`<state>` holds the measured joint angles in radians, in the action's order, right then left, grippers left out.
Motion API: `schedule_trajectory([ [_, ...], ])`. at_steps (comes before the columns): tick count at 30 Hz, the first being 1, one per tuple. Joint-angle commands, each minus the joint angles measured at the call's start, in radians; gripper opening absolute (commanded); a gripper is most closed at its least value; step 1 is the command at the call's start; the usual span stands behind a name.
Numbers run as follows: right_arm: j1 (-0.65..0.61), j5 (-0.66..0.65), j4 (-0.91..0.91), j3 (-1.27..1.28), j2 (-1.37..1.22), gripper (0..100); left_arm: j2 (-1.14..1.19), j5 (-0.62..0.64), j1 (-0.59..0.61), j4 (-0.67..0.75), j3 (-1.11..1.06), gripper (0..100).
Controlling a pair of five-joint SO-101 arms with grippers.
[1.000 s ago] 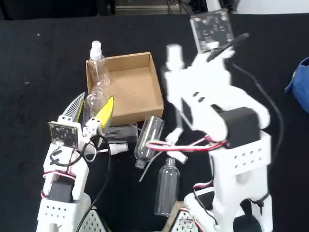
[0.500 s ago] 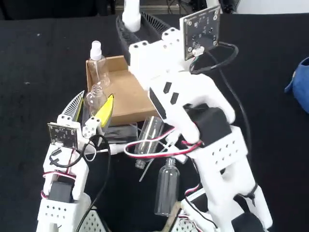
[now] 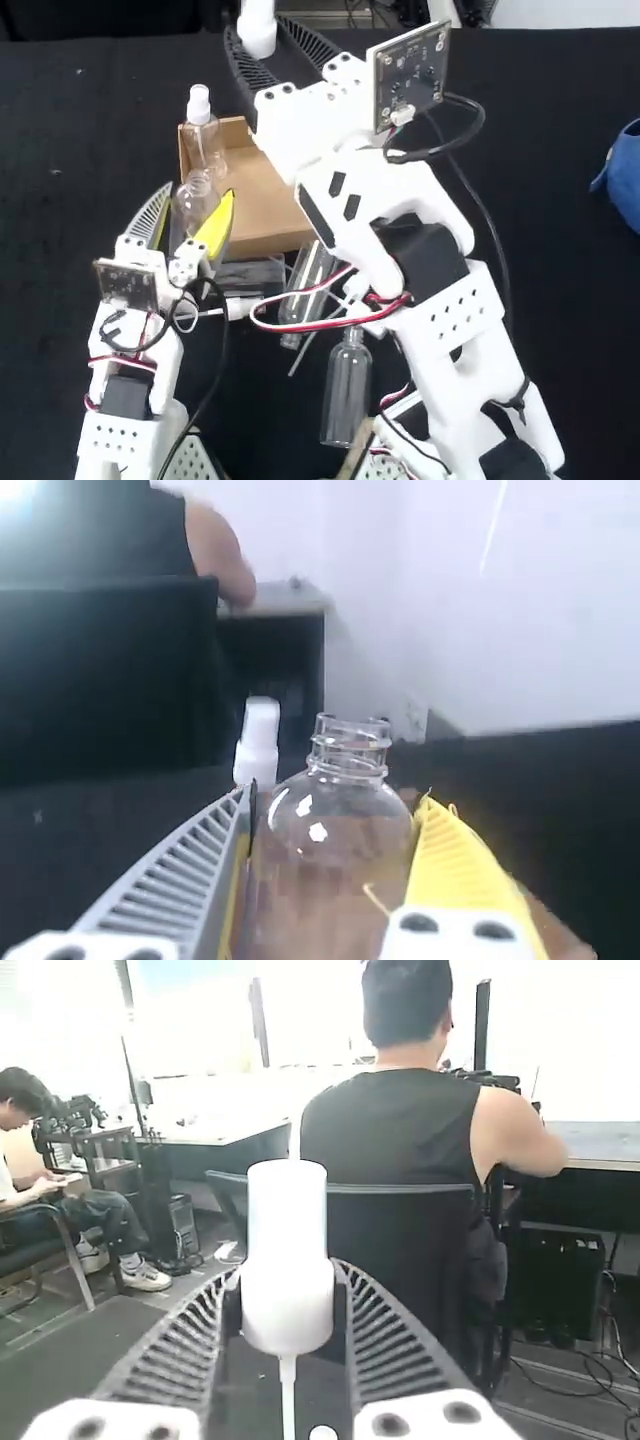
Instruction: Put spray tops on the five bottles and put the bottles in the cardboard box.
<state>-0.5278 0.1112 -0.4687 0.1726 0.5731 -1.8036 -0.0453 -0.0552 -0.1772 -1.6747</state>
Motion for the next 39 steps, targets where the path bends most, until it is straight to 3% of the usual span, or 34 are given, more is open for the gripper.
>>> schedule_trajectory([
  [1,-0.017,0.005,0.034,-0.01,0.044,1.1,-0.002,0.003,0.005,0.209,-0.024,3],
  [8,-0.021,0.012,0.029,-0.074,0.044,1.1,-0.005,0.009,0.001,0.224,-0.024,3],
  [17,-0.215,0.003,0.034,-0.114,0.045,1.1,-0.005,0.011,0.001,0.318,-0.024,3],
  [33,-0.219,0.003,0.028,-0.176,0.068,1.1,0.003,0.011,0.005,0.316,-0.024,3],
  [39,-0.218,0.003,0.029,-0.088,0.074,1.1,0.003,0.011,0.005,0.315,-0.024,3],
])
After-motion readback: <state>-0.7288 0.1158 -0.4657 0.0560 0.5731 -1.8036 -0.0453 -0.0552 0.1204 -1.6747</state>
